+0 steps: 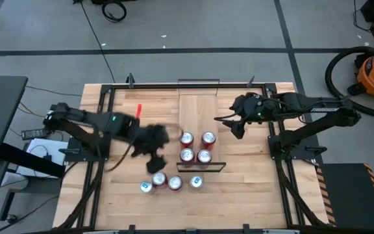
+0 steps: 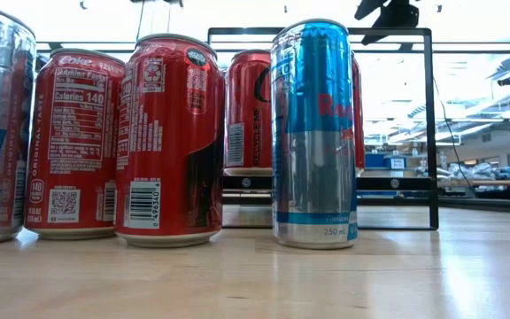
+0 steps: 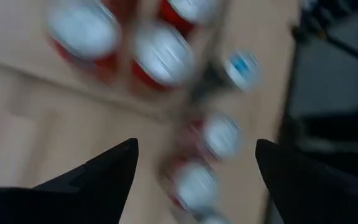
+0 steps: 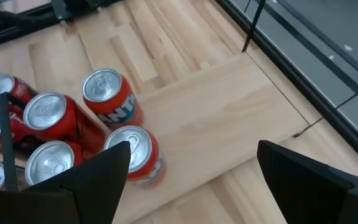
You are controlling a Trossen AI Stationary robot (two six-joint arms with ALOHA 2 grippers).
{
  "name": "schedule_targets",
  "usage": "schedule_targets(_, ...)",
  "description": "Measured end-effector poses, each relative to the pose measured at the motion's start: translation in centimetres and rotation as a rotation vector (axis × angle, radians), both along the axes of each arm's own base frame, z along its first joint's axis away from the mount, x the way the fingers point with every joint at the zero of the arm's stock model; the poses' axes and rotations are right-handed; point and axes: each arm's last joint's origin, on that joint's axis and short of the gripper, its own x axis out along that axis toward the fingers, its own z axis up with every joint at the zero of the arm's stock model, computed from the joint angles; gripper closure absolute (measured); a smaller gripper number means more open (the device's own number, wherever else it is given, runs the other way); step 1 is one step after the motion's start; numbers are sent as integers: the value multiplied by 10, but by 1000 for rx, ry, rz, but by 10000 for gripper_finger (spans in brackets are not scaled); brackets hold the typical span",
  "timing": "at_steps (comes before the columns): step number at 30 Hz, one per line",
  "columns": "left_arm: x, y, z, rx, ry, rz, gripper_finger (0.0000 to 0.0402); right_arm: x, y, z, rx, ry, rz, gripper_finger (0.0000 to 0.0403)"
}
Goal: Place canned beverage on shelf
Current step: Put the left blue soda can on the shelf
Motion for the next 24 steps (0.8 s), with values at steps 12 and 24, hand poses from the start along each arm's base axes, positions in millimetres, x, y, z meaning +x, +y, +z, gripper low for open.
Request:
schedule_targets(12,-39,-73,-7,-100,128,79,70,3,-5,-1,-46,9,-6,42)
schedule_targets(24,-35,-110,-49,28,329,85,70,4,-5,0,-58,5,-19,42)
